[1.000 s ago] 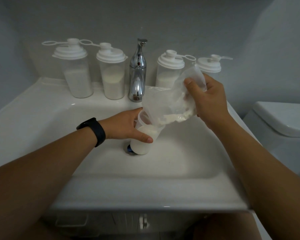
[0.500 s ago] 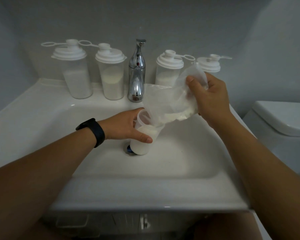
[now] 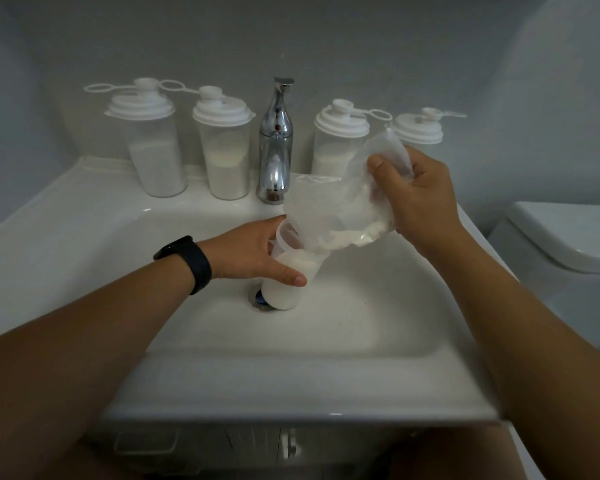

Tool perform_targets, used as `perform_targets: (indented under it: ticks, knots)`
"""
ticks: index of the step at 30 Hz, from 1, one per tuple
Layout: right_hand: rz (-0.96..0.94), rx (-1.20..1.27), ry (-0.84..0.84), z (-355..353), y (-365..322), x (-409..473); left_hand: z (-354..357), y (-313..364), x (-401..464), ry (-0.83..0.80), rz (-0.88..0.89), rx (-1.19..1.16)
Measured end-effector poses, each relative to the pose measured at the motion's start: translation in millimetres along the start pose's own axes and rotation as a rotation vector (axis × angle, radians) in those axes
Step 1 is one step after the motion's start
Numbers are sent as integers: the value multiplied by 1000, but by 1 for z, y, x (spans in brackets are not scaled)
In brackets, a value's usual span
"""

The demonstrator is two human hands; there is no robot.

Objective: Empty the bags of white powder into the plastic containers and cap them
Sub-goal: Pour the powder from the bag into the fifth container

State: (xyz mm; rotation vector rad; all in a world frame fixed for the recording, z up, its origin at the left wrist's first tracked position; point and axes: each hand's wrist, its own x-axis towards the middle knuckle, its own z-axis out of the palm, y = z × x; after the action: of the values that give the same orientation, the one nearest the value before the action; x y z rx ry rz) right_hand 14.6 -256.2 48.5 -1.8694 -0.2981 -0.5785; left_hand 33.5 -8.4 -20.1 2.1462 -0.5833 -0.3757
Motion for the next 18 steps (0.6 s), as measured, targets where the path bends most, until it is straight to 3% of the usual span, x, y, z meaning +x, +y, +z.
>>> perform_targets:
  ticks: [18]
  knots:
    - [-18,15,-16,1,-3,-3,0,1,0,-3,-7,7]
